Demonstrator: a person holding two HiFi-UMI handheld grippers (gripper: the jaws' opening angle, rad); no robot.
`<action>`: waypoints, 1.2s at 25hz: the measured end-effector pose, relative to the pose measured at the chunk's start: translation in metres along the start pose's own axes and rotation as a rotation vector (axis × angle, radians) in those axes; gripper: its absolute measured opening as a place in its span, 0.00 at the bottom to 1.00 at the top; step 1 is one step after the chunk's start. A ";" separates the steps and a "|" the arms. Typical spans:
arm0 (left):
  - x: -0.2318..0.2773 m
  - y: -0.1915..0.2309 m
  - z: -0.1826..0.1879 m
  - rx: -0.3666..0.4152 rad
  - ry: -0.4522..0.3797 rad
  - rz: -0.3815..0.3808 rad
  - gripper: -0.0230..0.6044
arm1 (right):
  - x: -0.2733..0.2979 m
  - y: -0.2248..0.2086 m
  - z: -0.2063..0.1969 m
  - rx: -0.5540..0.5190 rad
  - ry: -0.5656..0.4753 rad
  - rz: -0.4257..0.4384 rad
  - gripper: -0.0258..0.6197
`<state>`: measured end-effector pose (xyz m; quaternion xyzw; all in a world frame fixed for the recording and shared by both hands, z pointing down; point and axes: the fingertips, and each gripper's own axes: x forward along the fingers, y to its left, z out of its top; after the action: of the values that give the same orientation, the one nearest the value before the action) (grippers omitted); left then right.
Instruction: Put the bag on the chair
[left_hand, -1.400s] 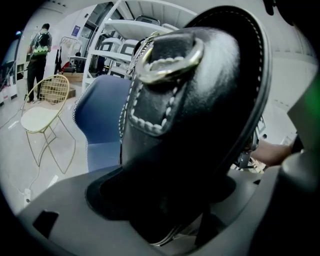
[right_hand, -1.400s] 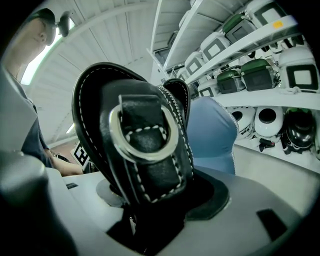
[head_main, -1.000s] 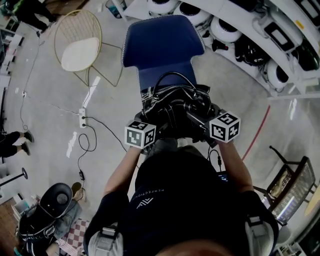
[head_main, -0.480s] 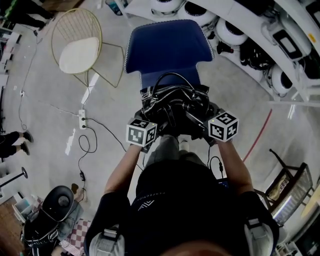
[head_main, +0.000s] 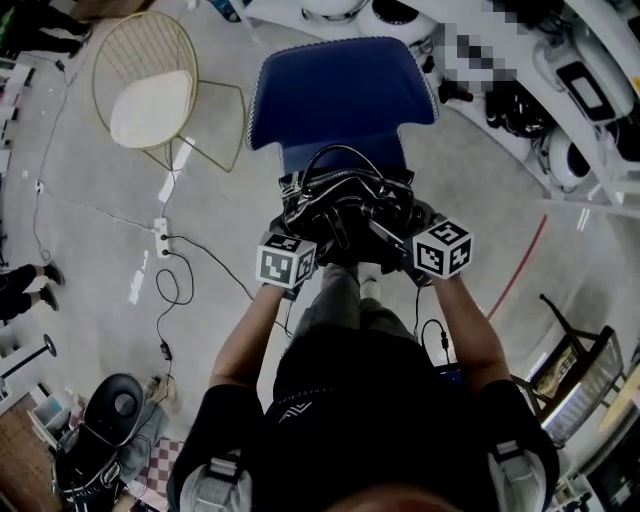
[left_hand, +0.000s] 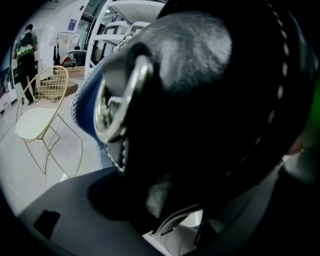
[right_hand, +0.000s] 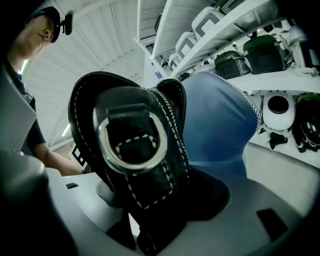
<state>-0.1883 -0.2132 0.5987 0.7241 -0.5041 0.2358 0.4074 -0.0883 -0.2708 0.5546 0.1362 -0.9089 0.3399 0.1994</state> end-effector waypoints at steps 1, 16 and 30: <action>0.003 0.003 -0.001 0.001 0.005 0.000 0.65 | 0.002 -0.002 0.000 0.006 0.000 0.001 0.49; 0.045 0.027 0.015 0.040 -0.024 0.009 0.60 | 0.026 -0.050 -0.004 0.062 -0.042 0.009 0.48; 0.077 0.047 0.002 -0.033 -0.052 0.048 0.51 | 0.057 -0.087 -0.027 0.023 -0.024 0.042 0.48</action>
<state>-0.2026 -0.2639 0.6722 0.7109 -0.5354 0.2182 0.4003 -0.0982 -0.3230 0.6483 0.1231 -0.9100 0.3527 0.1798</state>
